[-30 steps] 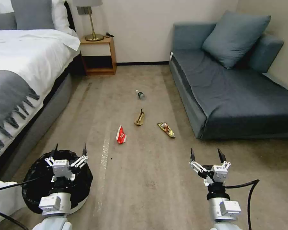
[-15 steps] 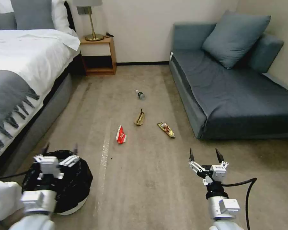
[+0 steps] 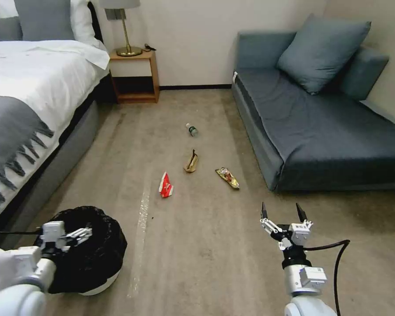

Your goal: Pick up the trash bin, then pick up the garbage on the floor and place it into the trash bin.

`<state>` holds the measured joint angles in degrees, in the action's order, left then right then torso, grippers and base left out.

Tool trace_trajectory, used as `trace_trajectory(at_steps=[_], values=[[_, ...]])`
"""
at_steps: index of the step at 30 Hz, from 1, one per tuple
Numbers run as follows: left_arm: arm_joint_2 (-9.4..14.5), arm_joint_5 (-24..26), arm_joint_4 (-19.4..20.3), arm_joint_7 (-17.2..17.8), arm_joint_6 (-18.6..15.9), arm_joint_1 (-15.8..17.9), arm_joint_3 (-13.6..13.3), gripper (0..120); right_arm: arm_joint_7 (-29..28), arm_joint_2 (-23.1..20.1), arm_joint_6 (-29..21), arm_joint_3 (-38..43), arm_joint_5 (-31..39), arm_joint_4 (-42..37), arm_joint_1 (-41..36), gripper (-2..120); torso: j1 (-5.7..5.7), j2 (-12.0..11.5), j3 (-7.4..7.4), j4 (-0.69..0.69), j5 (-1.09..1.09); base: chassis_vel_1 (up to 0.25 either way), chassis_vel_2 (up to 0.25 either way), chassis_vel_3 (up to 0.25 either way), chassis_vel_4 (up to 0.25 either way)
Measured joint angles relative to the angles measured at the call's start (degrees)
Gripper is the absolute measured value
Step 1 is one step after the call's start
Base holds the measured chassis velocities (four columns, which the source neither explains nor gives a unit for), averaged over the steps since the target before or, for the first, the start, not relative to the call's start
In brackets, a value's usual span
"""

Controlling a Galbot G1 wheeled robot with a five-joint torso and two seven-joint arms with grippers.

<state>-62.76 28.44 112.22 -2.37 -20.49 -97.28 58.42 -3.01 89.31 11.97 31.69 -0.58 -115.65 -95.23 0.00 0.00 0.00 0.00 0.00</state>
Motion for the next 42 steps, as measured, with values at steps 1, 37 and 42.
trace_trajectory(at_steps=[1, 37, 42], values=[[0.6, 0.2, -0.3, -0.4, -0.8, -0.2, 1.8, 100, 0.0, 0.0, 0.0, 0.1, 0.1, 0.2, 0.0, 100, 0.00, 0.0, 0.00, 0.00, -0.01, 0.000, 0.000, 0.000, 0.000], [9.1, 1.8, -16.5, -9.9, -18.5, 9.9, -0.7, 76, -0.5, 0.1, -0.2, 2.1, 1.4, -0.8, -0.5, 100, 0.00, 0.0, 0.00, 0.00, 0.00, 0.000, 0.000, 0.000, 0.000], [9.7, 2.7, -17.4, -10.3, -19.6, 11.0, -0.8, 57, -0.6, 0.0, -0.3, 2.3, 1.4, -1.2, -0.7, 100, 0.00, 0.0, 0.00, 0.00, 0.00, 0.000, 0.000, 0.000, 0.000]])
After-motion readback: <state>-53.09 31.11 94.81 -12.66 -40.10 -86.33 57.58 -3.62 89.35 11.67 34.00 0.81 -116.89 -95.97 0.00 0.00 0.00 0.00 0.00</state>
